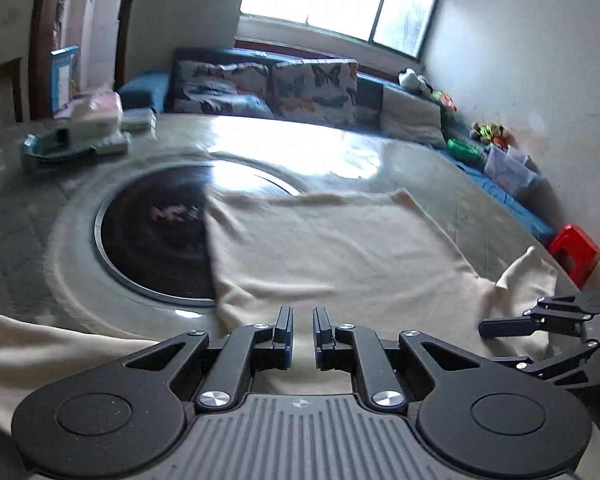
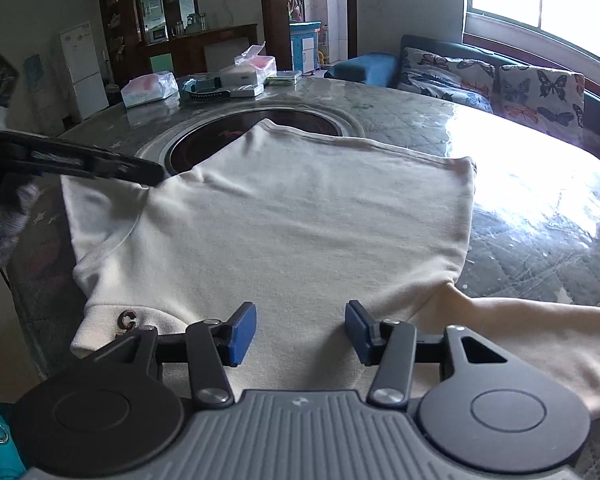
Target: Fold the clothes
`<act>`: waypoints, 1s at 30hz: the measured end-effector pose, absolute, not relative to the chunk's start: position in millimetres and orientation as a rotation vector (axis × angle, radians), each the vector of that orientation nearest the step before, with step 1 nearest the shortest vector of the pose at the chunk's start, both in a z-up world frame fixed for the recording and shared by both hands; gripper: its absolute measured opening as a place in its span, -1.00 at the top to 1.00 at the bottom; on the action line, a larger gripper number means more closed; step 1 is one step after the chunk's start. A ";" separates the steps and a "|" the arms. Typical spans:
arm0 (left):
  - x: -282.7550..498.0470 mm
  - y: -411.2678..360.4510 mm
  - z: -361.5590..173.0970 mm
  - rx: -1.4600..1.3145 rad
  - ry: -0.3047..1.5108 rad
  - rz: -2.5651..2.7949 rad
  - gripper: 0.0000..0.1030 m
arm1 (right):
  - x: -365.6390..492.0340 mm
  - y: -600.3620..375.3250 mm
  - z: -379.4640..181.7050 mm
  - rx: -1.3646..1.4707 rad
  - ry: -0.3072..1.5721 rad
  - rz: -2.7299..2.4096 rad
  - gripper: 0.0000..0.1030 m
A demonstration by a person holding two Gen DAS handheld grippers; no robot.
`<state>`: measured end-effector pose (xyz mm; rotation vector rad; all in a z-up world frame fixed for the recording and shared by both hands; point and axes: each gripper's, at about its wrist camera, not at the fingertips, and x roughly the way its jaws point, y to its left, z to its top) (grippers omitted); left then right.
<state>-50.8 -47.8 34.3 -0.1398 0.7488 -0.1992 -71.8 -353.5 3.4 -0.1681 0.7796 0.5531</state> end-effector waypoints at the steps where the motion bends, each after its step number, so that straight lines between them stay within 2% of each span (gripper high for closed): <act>1: -47.7 -51.8 31.0 -0.141 0.758 -0.210 0.76 | -71.9 -353.6 3.4 -0.173 0.779 0.555 0.02; 21: 5.7 -62.8 19.0 -0.147 0.778 -0.163 0.79 | -67.2 -356.9 0.9 -0.156 0.771 0.561 0.01; 30: 8.7 -98.6 21.0 -0.033 0.764 -0.250 0.62 | -66.5 -357.1 1.3 -0.154 0.767 0.556 0.01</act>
